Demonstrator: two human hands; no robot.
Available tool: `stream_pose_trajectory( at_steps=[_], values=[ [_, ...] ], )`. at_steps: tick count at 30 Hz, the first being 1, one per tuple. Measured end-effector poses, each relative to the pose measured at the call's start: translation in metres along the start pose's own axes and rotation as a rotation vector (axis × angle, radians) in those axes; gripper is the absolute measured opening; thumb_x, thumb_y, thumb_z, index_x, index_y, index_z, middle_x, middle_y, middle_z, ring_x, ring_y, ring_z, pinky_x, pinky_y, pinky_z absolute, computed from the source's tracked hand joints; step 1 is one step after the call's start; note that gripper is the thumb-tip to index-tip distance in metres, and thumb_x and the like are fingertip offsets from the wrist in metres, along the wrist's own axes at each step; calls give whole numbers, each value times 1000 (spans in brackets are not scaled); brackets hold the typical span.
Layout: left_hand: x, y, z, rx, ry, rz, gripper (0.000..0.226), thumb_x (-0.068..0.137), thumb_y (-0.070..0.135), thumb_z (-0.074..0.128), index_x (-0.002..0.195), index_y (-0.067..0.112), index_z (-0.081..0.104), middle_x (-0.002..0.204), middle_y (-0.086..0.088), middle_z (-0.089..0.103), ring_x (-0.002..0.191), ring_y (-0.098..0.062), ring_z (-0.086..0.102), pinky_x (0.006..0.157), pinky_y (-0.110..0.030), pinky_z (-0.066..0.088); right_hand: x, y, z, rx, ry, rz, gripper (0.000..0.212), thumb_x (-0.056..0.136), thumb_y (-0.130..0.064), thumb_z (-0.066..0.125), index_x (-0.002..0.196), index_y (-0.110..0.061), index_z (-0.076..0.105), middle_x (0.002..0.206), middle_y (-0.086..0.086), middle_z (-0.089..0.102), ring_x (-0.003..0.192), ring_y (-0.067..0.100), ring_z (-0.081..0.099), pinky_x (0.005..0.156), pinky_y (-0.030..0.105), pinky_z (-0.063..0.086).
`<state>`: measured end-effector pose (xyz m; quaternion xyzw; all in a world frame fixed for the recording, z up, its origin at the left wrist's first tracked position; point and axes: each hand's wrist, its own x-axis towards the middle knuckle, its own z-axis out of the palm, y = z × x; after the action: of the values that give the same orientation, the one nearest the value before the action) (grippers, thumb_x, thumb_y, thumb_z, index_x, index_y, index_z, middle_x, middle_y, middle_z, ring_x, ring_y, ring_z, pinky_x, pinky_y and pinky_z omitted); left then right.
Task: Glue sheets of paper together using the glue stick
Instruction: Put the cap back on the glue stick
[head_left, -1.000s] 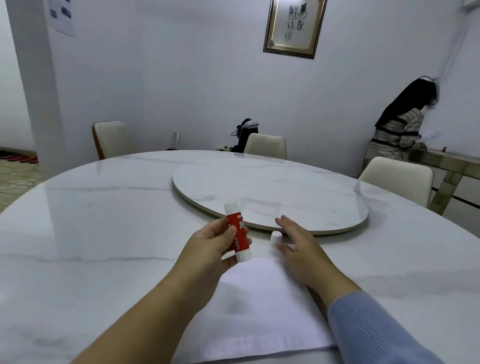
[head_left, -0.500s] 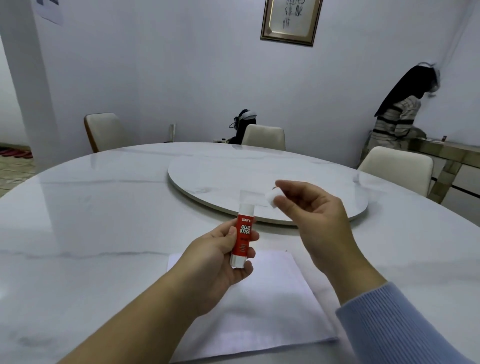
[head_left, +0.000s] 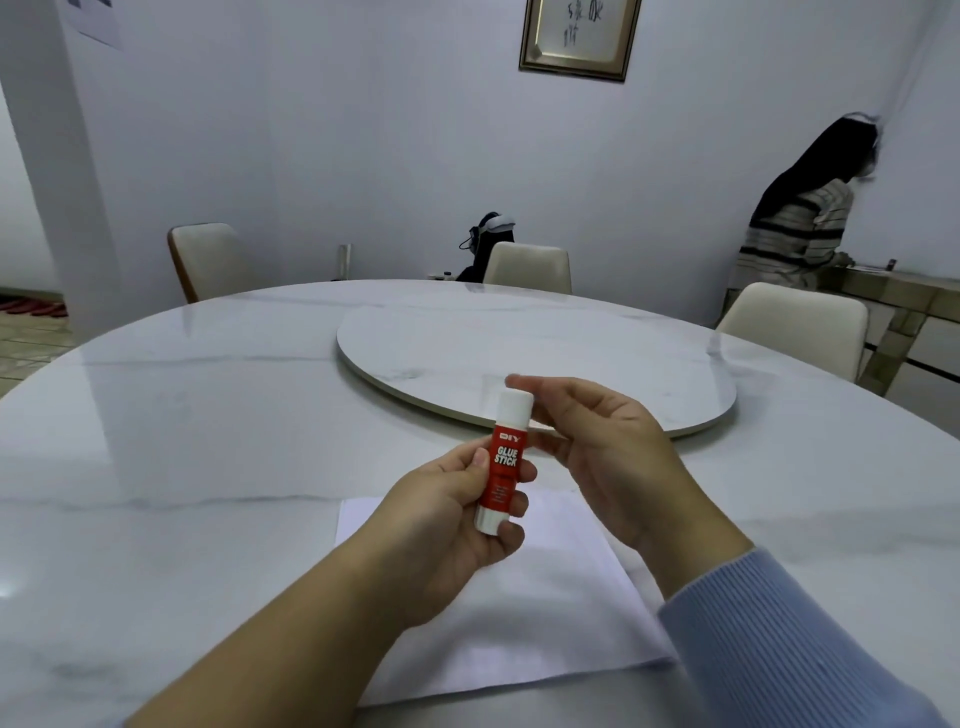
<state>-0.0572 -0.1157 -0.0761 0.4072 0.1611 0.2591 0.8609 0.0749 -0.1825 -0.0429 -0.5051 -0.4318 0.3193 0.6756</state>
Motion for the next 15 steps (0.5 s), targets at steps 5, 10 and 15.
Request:
stream_pose_trajectory(
  at_steps=[5, 10, 15],
  values=[
    [0, 0, 1, -55, -25, 4, 31, 99, 12, 37, 99, 3, 66, 72, -12, 69, 52, -17, 58, 45, -26, 45, -2, 7, 8, 231, -17, 35, 37, 69, -16, 69, 106, -13, 70, 81, 0, 70, 71, 11, 67, 66, 23, 56],
    [1, -1, 1, -13, -4, -13, 31, 100, 16, 36, 109, 4, 64, 73, -10, 69, 54, -16, 57, 46, -26, 45, -2, 8, 12, 239, -39, 61, 33, 71, -23, 67, 103, -16, 73, 100, 2, 76, 89, 14, 69, 80, 32, 54],
    [0, -2, 5, 11, -3, -25, 31, 99, 15, 37, 103, 5, 66, 73, -11, 69, 54, -17, 57, 46, -26, 45, -2, 8, 13, 257, 3, 47, 31, 68, -35, 73, 93, -16, 77, 87, -5, 74, 81, 10, 66, 71, 24, 52]
  ],
)
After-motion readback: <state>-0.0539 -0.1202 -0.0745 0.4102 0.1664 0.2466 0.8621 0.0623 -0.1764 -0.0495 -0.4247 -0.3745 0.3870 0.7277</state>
